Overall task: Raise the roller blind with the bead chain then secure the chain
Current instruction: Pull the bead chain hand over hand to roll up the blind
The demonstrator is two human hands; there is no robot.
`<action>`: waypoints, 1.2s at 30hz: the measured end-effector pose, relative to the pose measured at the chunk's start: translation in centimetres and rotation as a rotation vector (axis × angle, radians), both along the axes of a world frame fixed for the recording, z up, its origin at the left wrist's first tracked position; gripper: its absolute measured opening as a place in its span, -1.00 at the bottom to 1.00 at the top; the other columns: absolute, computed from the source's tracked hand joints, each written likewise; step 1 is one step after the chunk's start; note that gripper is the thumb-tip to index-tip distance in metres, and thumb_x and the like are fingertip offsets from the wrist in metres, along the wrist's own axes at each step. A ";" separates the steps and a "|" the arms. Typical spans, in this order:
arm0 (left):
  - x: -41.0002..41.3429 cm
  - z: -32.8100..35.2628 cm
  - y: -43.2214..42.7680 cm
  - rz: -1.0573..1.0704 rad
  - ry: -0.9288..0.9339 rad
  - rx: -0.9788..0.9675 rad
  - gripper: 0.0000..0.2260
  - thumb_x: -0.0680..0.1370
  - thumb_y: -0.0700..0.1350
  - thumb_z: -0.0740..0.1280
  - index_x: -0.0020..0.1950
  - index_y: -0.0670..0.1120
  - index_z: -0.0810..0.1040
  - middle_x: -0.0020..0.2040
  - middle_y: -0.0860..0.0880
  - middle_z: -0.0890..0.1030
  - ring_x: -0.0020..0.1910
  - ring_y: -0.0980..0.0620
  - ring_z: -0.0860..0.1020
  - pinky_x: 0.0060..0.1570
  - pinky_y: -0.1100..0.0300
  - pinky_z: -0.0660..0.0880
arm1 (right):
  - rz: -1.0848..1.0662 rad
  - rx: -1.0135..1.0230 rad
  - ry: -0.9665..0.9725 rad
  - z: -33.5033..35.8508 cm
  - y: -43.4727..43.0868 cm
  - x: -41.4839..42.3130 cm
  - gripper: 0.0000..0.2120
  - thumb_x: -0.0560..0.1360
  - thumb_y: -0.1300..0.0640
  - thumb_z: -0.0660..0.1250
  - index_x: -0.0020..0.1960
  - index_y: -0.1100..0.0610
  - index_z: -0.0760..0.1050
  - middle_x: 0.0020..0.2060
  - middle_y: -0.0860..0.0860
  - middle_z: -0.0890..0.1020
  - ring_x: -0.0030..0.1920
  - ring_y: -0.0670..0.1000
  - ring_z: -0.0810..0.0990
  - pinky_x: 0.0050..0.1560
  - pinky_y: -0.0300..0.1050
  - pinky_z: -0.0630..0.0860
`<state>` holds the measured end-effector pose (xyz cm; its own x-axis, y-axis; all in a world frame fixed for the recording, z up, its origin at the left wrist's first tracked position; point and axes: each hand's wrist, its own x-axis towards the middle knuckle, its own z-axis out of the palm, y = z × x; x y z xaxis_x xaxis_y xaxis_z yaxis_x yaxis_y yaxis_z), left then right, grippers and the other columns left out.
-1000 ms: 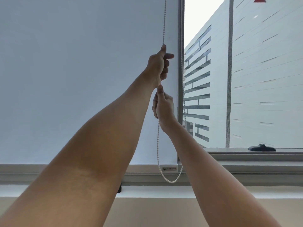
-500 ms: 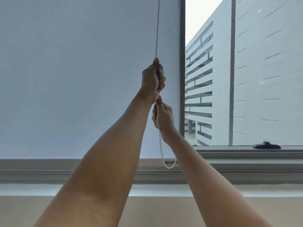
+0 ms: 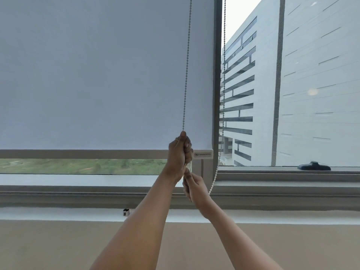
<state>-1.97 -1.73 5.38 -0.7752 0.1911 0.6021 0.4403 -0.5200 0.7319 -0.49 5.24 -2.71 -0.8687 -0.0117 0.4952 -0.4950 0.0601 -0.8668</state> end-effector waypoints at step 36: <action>2.3 -1.6 0.1 -0.107 -0.136 -0.013 -0.61 0.63 -0.04 0.02 -0.40 -0.09 0.22 -0.64 0.12 0.23 -0.67 0.21 0.14 -0.63 0.36 0.05 | 0.022 -0.212 0.096 15.3 -2.6 1.7 -0.49 0.58 -0.14 0.03 -0.48 0.07 0.19 -0.67 -0.11 0.25 -0.68 -0.14 0.14 -0.65 -0.35 0.07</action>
